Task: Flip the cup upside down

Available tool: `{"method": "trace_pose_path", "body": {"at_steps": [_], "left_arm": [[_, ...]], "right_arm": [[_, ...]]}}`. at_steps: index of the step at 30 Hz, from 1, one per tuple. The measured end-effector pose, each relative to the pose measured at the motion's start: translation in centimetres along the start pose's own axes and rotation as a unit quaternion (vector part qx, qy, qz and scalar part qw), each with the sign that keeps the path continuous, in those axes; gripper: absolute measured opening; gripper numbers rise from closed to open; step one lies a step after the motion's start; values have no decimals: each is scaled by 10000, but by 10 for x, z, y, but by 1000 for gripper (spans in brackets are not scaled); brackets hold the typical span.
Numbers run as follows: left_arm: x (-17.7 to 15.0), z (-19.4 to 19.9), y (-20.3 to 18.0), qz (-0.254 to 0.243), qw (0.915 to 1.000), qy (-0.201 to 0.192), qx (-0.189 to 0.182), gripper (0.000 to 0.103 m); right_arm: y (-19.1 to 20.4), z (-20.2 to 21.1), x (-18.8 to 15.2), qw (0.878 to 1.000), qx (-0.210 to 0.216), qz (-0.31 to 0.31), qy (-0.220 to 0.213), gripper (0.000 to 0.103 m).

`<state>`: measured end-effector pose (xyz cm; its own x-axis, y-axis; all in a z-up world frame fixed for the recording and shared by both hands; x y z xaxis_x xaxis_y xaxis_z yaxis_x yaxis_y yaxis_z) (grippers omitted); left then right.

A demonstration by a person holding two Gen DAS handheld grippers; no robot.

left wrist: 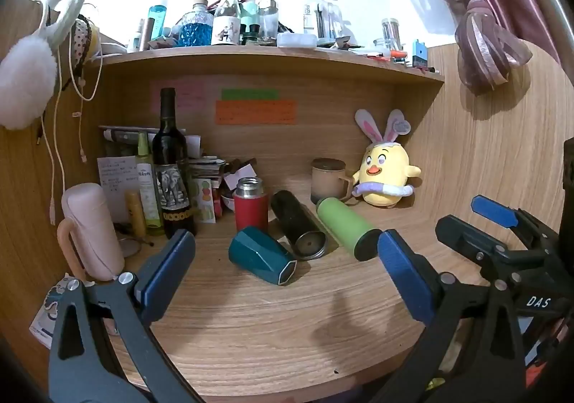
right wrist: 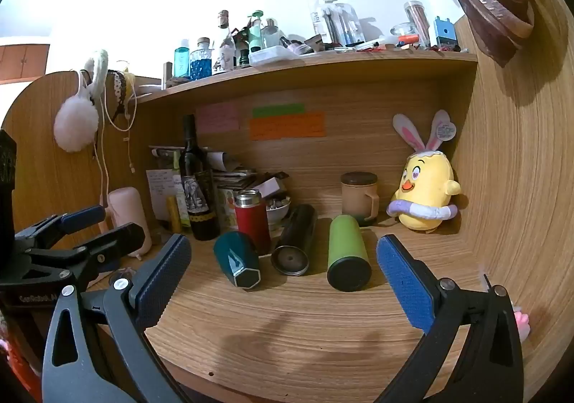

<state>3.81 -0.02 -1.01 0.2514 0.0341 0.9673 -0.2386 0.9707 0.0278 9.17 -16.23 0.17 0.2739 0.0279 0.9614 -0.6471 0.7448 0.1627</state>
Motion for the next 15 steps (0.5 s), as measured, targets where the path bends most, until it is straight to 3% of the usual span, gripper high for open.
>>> {"method": "trace_pose_path", "body": {"at_steps": [15], "left_arm": [[0,0,-4,-81,10000,27,-25,103]], "right_arm": [[-2,-3,-1,10000,8,-60,62,103]]}}
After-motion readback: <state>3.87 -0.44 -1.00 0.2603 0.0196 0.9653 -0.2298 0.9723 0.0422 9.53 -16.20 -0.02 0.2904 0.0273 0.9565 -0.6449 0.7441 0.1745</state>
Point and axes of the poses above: each gripper's, at about its wrist camera, not at the fingertips, and z roughly against the way its jaws point, y to its left, x to its top, the point moved 4 cm from there along -z, roughly the way its jaws point, and after that the axes turned 14 degrees about x, right-handed, at the moved point
